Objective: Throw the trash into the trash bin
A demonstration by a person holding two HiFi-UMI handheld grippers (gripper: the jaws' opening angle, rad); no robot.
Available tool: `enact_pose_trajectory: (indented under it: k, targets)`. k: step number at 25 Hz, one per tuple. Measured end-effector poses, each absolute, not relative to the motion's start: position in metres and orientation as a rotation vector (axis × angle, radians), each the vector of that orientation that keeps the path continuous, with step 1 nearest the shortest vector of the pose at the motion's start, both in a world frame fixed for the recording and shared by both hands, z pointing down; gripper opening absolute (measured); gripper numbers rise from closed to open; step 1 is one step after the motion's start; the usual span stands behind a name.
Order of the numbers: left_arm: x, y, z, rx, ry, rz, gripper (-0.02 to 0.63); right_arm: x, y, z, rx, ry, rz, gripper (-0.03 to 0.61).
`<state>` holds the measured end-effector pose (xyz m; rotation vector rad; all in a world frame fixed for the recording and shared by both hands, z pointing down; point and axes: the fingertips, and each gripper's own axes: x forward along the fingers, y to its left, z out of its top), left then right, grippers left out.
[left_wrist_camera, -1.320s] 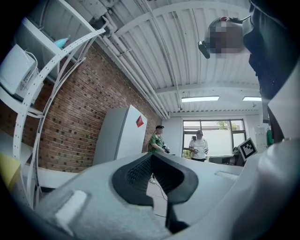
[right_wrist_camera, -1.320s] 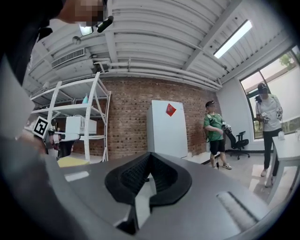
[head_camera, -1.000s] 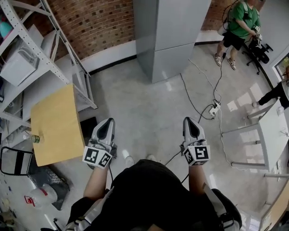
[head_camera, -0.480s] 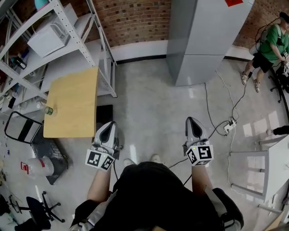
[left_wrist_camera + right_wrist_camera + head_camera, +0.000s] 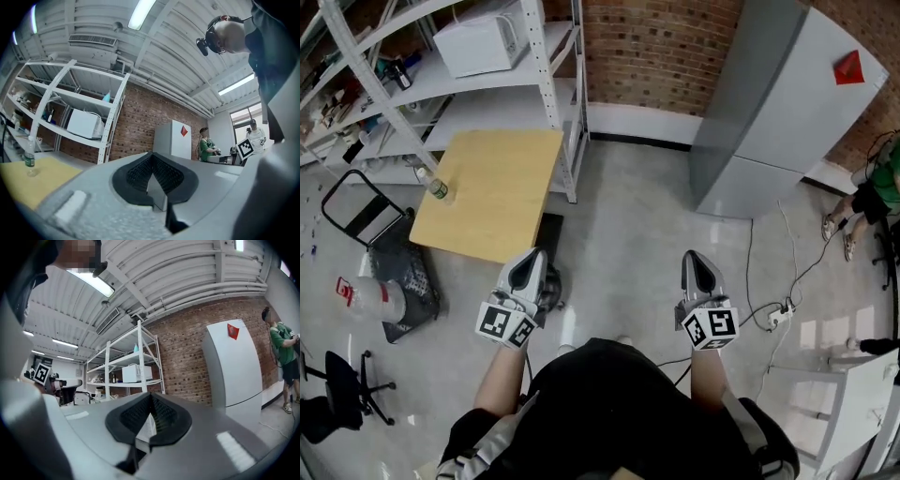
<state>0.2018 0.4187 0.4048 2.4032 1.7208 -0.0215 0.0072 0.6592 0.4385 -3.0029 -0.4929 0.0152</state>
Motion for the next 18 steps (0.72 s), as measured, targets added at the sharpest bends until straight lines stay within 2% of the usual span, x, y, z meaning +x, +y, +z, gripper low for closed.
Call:
enact_pose_trajectory:
  k: [6,14,18]
  targets:
    - [0.240,0.346,0.410,2.487,1.512,-0.046,0.002,0.081,0.603,0.428,-3.143,-0.244,-0.016,0.006]
    - [0.255,0.261,0.416,2.567,1.369,-0.052,0.002,0.155,0.510,0.411,-3.252,0.105,0.011,0.006]
    - [0.265,0.216,0.412,2.620,1.280,-0.058,0.002,0.185,0.470,0.410,-3.168,0.198,0.030,0.006]
